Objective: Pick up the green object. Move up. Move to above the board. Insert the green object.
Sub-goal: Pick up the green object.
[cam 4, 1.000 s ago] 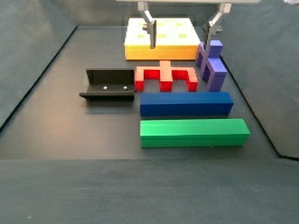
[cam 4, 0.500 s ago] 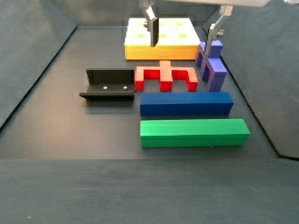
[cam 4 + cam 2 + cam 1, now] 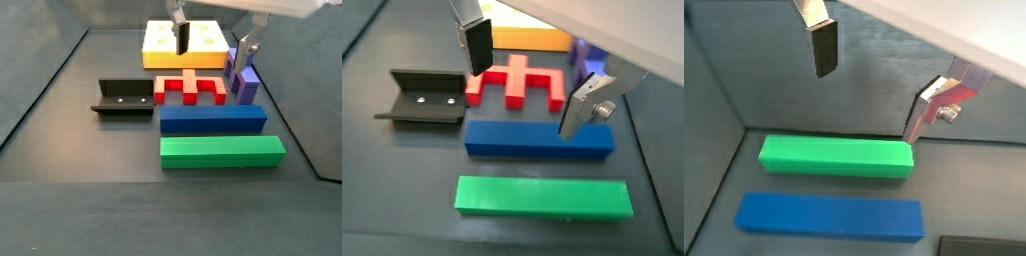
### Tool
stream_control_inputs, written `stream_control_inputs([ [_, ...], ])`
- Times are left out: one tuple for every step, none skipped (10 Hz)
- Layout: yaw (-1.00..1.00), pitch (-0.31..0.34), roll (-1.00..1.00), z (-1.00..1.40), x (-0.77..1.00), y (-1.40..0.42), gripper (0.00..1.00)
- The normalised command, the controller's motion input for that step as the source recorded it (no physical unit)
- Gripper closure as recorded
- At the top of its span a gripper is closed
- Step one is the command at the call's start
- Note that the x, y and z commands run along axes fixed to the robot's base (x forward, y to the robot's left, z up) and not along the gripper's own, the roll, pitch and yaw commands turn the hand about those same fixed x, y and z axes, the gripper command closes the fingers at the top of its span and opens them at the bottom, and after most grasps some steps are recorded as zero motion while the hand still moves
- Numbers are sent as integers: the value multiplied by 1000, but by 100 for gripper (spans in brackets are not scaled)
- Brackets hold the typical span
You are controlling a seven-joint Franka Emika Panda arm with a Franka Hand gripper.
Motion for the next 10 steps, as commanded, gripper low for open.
stream_control_inputs([
  [-694,84,33,-123,0,291,0],
  [-691,101,64,-137,3,277,0],
  [-689,91,49,-129,0,289,0],
  [-686,107,31,-137,34,269,0],
  [-674,124,66,-174,31,151,0],
  [-677,110,50,-183,0,109,0],
  [-634,67,17,-231,0,97,0],
  [-543,37,-24,-280,0,146,0],
  [-480,0,-279,-357,0,243,0],
  [-431,-93,-390,-294,0,240,0],
])
